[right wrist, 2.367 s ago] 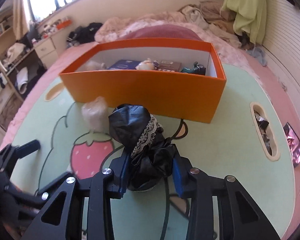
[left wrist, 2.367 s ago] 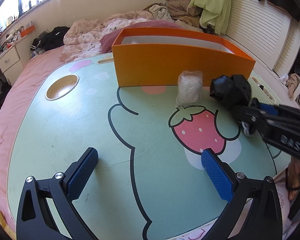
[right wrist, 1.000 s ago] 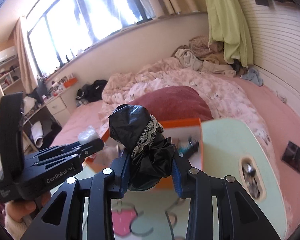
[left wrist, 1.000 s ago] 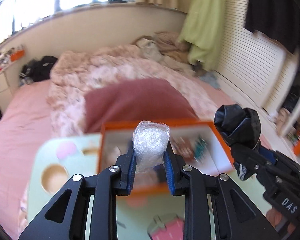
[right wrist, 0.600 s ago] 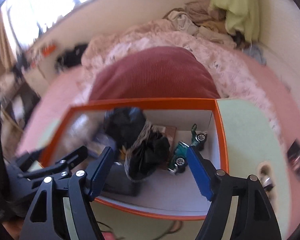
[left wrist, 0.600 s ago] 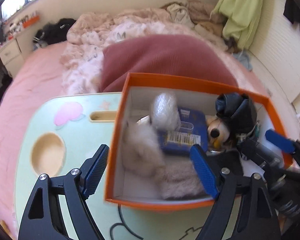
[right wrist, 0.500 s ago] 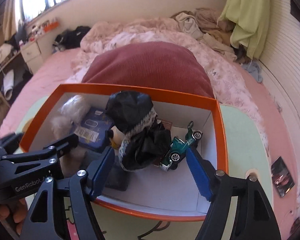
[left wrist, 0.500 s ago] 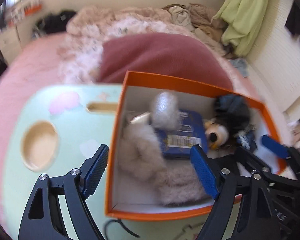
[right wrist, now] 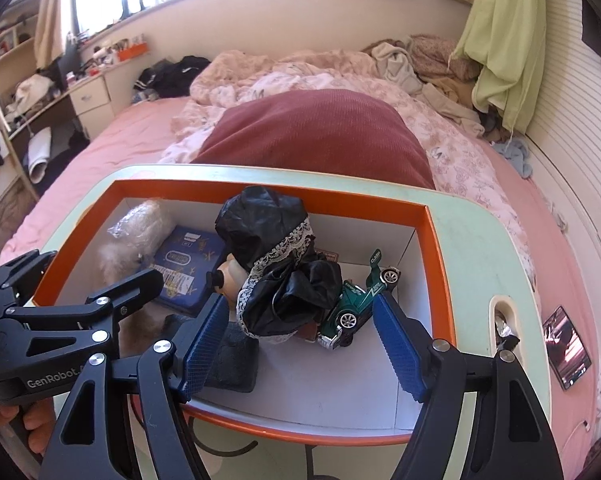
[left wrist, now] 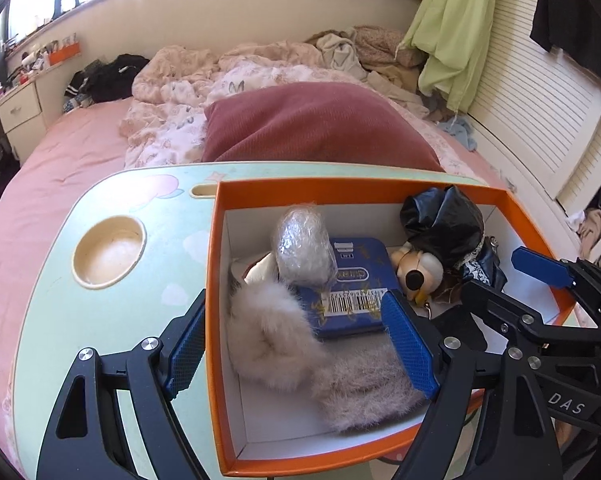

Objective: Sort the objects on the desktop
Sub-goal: 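Withdraw both grippers from the orange box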

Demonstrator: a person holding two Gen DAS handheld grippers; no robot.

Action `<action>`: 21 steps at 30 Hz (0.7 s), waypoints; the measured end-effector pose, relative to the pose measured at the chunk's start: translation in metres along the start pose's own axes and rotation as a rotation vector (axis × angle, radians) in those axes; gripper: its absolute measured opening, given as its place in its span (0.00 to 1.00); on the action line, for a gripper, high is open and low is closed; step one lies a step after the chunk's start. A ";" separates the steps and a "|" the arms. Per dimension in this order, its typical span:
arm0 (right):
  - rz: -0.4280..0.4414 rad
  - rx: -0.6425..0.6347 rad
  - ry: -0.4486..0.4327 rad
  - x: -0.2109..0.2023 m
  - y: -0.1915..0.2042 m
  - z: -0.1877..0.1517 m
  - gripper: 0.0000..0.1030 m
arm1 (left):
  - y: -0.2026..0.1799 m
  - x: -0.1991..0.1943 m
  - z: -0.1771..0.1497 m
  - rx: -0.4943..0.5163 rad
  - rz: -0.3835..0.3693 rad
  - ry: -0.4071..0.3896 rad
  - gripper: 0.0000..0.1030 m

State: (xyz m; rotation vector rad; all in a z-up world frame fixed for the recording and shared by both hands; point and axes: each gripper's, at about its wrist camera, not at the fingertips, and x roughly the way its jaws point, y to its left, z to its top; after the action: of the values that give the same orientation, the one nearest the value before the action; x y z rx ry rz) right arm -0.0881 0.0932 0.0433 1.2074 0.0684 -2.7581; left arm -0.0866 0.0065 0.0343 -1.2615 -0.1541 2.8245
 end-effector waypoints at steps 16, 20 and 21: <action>0.006 0.111 -0.051 -0.073 0.010 -0.063 0.79 | -0.013 -0.058 -0.066 0.082 0.063 -0.004 0.83; -0.046 0.058 0.094 -0.040 0.020 -0.074 0.79 | -0.005 -0.032 -0.073 0.042 0.089 0.110 0.89; -0.051 0.051 0.133 -0.032 0.020 -0.078 0.86 | -0.006 -0.030 -0.075 0.049 0.099 0.111 0.97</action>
State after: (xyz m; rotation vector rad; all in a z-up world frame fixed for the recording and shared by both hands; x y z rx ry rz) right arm -0.0069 0.0835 0.0141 1.4201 0.0425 -2.7345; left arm -0.0106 0.0151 0.0076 -1.4500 -0.0192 2.8103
